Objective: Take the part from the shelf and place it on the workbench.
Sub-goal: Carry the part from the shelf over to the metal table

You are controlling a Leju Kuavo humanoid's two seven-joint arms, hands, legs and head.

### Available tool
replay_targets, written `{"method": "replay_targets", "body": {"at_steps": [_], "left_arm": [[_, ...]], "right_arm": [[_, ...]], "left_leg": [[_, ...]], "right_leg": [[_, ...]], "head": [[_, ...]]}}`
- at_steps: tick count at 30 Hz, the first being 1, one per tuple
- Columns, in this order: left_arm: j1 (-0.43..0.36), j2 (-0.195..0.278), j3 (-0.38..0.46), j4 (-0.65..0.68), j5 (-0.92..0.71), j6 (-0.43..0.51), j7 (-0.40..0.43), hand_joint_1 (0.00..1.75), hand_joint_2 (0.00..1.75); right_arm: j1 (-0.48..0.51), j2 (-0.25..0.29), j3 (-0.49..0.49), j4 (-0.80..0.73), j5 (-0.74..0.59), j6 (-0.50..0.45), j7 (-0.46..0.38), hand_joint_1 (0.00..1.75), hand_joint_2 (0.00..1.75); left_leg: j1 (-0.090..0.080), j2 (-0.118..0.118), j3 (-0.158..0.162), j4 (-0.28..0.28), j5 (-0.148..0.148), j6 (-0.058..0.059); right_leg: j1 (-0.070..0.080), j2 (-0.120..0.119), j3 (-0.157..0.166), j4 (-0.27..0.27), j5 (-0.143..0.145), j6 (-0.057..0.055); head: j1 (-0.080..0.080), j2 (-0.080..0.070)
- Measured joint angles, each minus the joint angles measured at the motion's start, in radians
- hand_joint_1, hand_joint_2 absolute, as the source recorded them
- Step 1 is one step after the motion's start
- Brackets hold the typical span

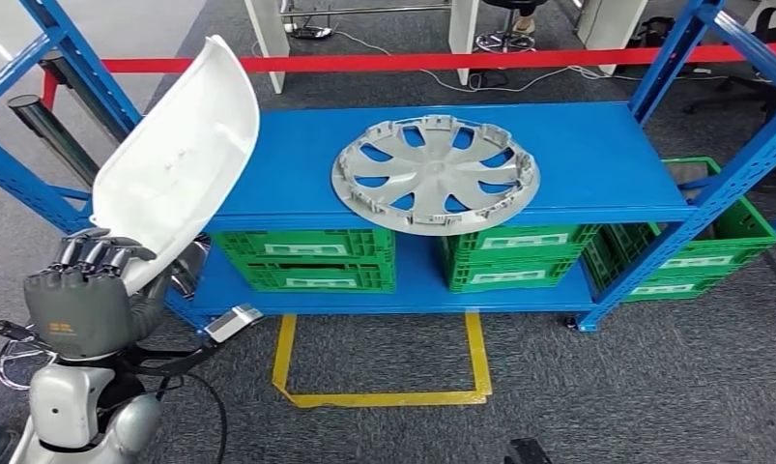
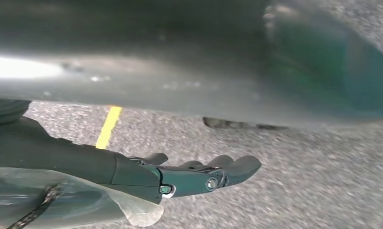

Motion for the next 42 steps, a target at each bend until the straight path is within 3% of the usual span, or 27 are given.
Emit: {"method": "replay_targets", "body": {"at_steps": [2, 3, 5, 7, 9, 10, 12, 14, 15, 16, 17, 18, 19, 21, 22, 24, 25, 27, 29, 30, 31, 32, 34, 36, 37, 40, 42], "left_arm": [[0.002, 0.001, 0.0, 0.0, 0.001, 0.0, -0.002, 1.75, 1.75], [0.001, 0.001, 0.0, 0.0, 0.002, 0.0, -0.003, 1.75, 1.75], [-0.001, 0.0, 0.0, 0.0, 0.003, 0.0, -0.009, 1.75, 1.75], [-0.001, 0.0, 0.0, -0.001, 0.004, 0.001, -0.015, 1.75, 1.75], [-0.001, -0.001, 0.0, -0.001, 0.005, 0.001, -0.02, 1.75, 1.75], [-0.002, -0.002, 0.0, -0.001, 0.006, 0.001, -0.021, 1.75, 1.75], [0.0, -0.005, 0.0, -0.001, 0.007, 0.002, -0.024, 1.75, 1.75], [0.002, -0.006, 0.001, 0.0, 0.009, 0.002, -0.025, 1.75, 1.75], [0.003, -0.006, 0.001, 0.0, 0.011, 0.002, -0.026, 1.75, 1.75], [0.004, -0.006, 0.001, 0.0, 0.012, 0.002, -0.027, 1.75, 1.75], [0.004, -0.006, 0.001, 0.0, 0.013, 0.002, -0.029, 1.75, 1.75], [0.005, -0.006, 0.001, 0.0, 0.014, 0.002, -0.032, 1.75, 1.75], [0.006, -0.006, 0.001, 0.0, 0.014, 0.002, -0.034, 1.75, 1.75], [0.007, -0.007, 0.001, 0.0, 0.015, 0.002, -0.036, 1.75, 1.75], [0.008, -0.007, 0.002, 0.0, 0.015, 0.002, -0.036, 1.75, 1.75], [0.012, -0.007, 0.003, 0.0, 0.015, 0.003, -0.036, 1.75, 1.75], [0.014, -0.007, 0.004, 0.0, 0.015, 0.003, -0.036, 1.75, 1.75], [0.018, -0.006, 0.008, 0.0, 0.015, 0.003, -0.036, 1.75, 1.75], [0.022, -0.005, 0.014, 0.0, 0.016, 0.003, -0.036, 1.75, 1.75], [0.024, -0.005, 0.017, 0.0, 0.018, 0.003, -0.037, 1.75, 1.75], [0.029, -0.004, 0.02, -0.001, 0.021, 0.003, -0.04, 1.75, 1.75], [0.035, -0.003, 0.025, -0.003, 0.028, 0.003, -0.047, 1.75, 1.75], [0.051, -0.002, 0.04, -0.015, 0.048, 0.003, -0.073, 1.75, 1.75], [0.066, -0.004, 0.065, -0.034, 0.073, 0.003, -0.118, 1.75, 1.75], [0.073, -0.008, 0.08, -0.042, 0.087, 0.004, -0.148, 1.75, 1.75], [0.09, -0.031, 0.136, -0.053, 0.124, 0.004, -0.25, 1.75, 1.75], [0.099, -0.053, 0.169, -0.054, 0.14, 0.004, -0.301, 1.75, 1.75]], "right_arm": [[0.0, 0.0, 0.0, 0.0, 0.0, -0.003, -0.003, 0.0, 0.0], [0.0, 0.0, 0.0, 0.0, 0.0, -0.004, -0.004, 0.0, 0.0], [0.0, 0.001, 0.0, 0.0, 0.0, -0.007, -0.006, 0.0, 0.0], [0.0, 0.002, 0.0, 0.0, 0.0, -0.009, -0.008, 0.0, 0.0], [0.001, 0.002, 0.0, 0.0, 0.0, -0.011, -0.009, 0.0, 0.0], [0.002, 0.002, 0.0, 0.0, 0.0, -0.012, -0.009, 0.0, 0.0], [0.003, 0.002, 0.0, 0.0, 0.0, -0.014, -0.009, 0.0, 0.0], [0.003, 0.001, 0.0, 0.001, 0.0, -0.015, -0.009, 0.0, 0.0], [0.003, 0.001, 0.0, 0.001, 0.0, -0.015, -0.009, 0.0, 0.0], [0.003, 0.001, 0.0, 0.002, 0.0, -0.015, -0.008, 0.0, 0.0], [0.003, 0.0, 0.0, 0.002, 0.0, -0.015, -0.008, 0.0, 0.0], [0.003, 0.0, 0.0, 0.003, 0.0, -0.016, -0.008, 0.0, 0.0], [0.002, -0.001, 0.0, 0.003, 0.0, -0.016, -0.007, 0.0, 0.0], [-0.001, -0.001, 0.0, 0.003, 0.0, -0.016, -0.007, 0.0, 0.0], [-0.001, -0.001, 0.0, 0.003, 0.0, -0.016, -0.007, 0.0, 0.0], [0.002, -0.001, 0.001, 0.004, 0.0, -0.018, -0.006, 0.0, 0.0], [0.003, -0.001, 0.002, 0.004, 0.0, -0.019, -0.004, 0.0, 0.0], [0.003, -0.001, 0.002, 0.004, 0.001, -0.019, -0.003, 0.0, 0.0], [0.002, -0.002, 0.003, 0.004, 0.001, -0.019, -0.002, 0.0, 0.0], [0.002, -0.002, 0.004, 0.004, 0.001, -0.021, -0.002, 0.0, 0.0], [0.002, -0.002, 0.005, 0.004, 0.001, -0.023, -0.002, 0.0, 0.0], [0.001, -0.001, 0.007, 0.004, 0.002, -0.028, -0.001, 0.0, 0.0], [0.0, 0.0, 0.012, 0.004, 0.003, -0.036, -0.002, 0.0, 0.0], [-0.001, 0.006, 0.018, 0.004, 0.004, -0.042, -0.003, 0.0, 0.0], [-0.002, 0.009, 0.021, 0.004, 0.004, -0.045, -0.003, 0.0, 0.0], [-0.001, 0.015, 0.03, 0.004, 0.005, -0.054, 0.003, 0.0, 0.0], [0.0, 0.016, 0.034, 0.004, 0.005, -0.058, 0.007, 0.0, 0.0]], "left_leg": [[-0.002, -0.001, 0.046, -0.012, 0.037, 0.011], [-0.006, -0.002, 0.094, -0.069, 0.063, 0.022], [-0.015, -0.004, 0.202, -0.225, 0.068, 0.045], [-0.024, -0.005, 0.254, -0.317, 0.054, 0.054], [-0.026, -0.003, 0.248, -0.337, 0.076, 0.054], [-0.023, -0.001, 0.242, -0.345, 0.09, 0.058], [-0.017, 0.004, 0.219, -0.354, 0.117, 0.061], [-0.017, 0.005, 0.187, -0.351, 0.141, 0.061], [-0.017, 0.006, 0.169, -0.348, 0.153, 0.06], [-0.016, 0.007, 0.151, -0.344, 0.163, 0.058], [-0.014, 0.007, 0.133, -0.338, 0.172, 0.054], [-0.012, 0.007, 0.115, -0.329, 0.18, 0.05], [-0.011, 0.007, 0.097, -0.318, 0.185, 0.045], [-0.012, 0.007, 0.071, -0.294, 0.194, 0.036], [-0.014, 0.007, 0.063, -0.287, 0.201, 0.032], [-0.014, 0.006, 0.054, -0.283, 0.213, 0.025], [-0.013, 0.005, 0.047, -0.275, 0.203, 0.02], [-0.009, 0.001, 0.024, -0.209, 0.132, 0.009], [-0.006, -0.001, -0.006, -0.075, 0.037, 0.0], [-0.006, -0.001, -0.014, -0.016, 0.014, -0.001], [-0.006, -0.001, -0.009, 0.016, 0.014, 0.001], [-0.007, -0.002, 0.012, 0.01, 0.035, 0.005], [-0.012, -0.005, 0.096, -0.098, 0.089, 0.027], [-0.021, -0.01, 0.18, -0.235, 0.097, 0.051], [-0.025, -0.012, 0.201, -0.276, 0.093, 0.058], [-0.027, -0.009, 0.204, -0.323, 0.111, 0.06], [-0.021, -0.006, 0.196, -0.348, 0.131, 0.064]], "right_leg": [[0.007, 0.0, -0.031, 0.0, 0.023, -0.001], [0.011, 0.001, -0.044, 0.0, 0.035, -0.001], [0.016, 0.002, -0.063, 0.0, 0.057, 0.002], [0.013, 0.001, -0.069, -0.008, 0.08, 0.011], [0.008, 0.001, -0.072, -0.019, 0.098, 0.023], [0.008, 0.001, -0.079, -0.013, 0.084, 0.028], [0.007, 0.002, -0.105, 0.057, -0.001, 0.036], [0.005, 0.002, -0.134, 0.191, -0.096, 0.045], [0.003, 0.001, -0.139, 0.249, -0.109, 0.049], [0.002, 0.001, -0.133, 0.28, -0.097, 0.053], [0.0, 0.001, -0.11, 0.277, -0.068, 0.056], [-0.003, 0.001, -0.069, 0.236, -0.037, 0.06], [-0.005, 0.0, -0.013, 0.168, -0.027, 0.066], [-0.006, 0.003, 0.087, 0.026, -0.054, 0.066], [-0.004, 0.005, 0.11, -0.013, -0.073, 0.062], [-0.005, 0.005, 0.108, -0.029, -0.077, 0.048], [-0.006, 0.004, 0.1, -0.027, -0.071, 0.041], [-0.01, 0.0, 0.081, -0.026, -0.056, 0.023], [-0.007, -0.001, 0.06, -0.022, -0.041, 0.013], [-0.006, -0.002, 0.049, -0.019, -0.034, 0.012], [-0.004, -0.003, 0.037, -0.016, -0.027, 0.011], [-0.001, -0.003, 0.027, -0.013, -0.021, 0.011], [0.004, -0.001, 0.011, -0.008, -0.011, 0.01], [0.008, 0.0, 0.001, -0.005, 0.001, 0.014], [0.006, 0.0, -0.004, -0.006, 0.009, 0.019], [0.0, 0.0, -0.021, -0.012, 0.02, 0.038], [0.002, 0.0, -0.045, 0.031, -0.037, 0.046]], "head": [[0.0, 0.0], [0.0, 0.0], [0.001, 0.0], [0.0, 0.0], [-0.003, 0.0], [-0.004, 0.0], [0.0, 0.0], [0.003, 0.0], [0.003, 0.0], [0.003, 0.0], [0.003, 0.0], [0.003, 0.0], [0.004, 0.0], [0.004, 0.0], [0.004, 0.0], [0.004, 0.0], [0.003, 0.0], [-0.001, 0.0], [-0.005, 0.0], [-0.005, 0.0], [-0.006, 0.0], [-0.006, 0.0], [-0.005, 0.0], [-0.004, 0.0], [-0.003, 0.0], [-0.004, 0.0], [-0.002, 0.0]]}}
